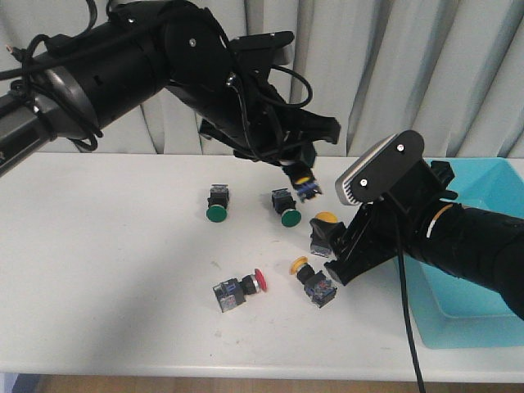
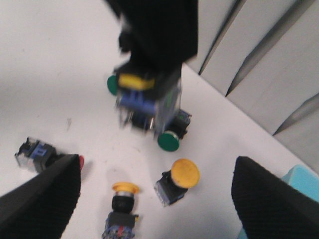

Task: Pick red and yellow buttons and place in box
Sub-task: 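Carry the red button toward the right gripper and hand it over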

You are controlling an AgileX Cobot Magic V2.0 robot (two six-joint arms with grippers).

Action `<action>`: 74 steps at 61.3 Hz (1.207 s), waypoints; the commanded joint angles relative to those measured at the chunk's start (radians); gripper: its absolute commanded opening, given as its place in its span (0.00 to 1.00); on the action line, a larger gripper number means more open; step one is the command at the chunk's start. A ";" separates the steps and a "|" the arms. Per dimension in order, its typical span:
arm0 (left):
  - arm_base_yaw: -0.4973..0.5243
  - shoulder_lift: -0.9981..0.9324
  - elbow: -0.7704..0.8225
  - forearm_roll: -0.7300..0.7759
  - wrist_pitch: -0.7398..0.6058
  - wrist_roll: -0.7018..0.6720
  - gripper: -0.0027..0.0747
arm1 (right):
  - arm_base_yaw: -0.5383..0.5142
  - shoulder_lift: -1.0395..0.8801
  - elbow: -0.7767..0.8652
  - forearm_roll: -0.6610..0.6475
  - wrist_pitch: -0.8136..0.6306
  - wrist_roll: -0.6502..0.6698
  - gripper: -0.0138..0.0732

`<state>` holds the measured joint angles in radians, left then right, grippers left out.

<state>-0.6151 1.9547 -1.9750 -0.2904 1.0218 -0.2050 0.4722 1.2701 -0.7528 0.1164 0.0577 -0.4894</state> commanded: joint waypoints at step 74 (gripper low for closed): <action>-0.053 -0.060 -0.030 -0.333 -0.007 0.307 0.22 | 0.000 0.022 -0.024 -0.001 -0.187 0.012 0.15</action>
<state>-0.6428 1.9547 -1.9750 -0.5560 0.9968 -0.0167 0.4722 1.2999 -0.7467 0.1086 -0.0742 -0.4875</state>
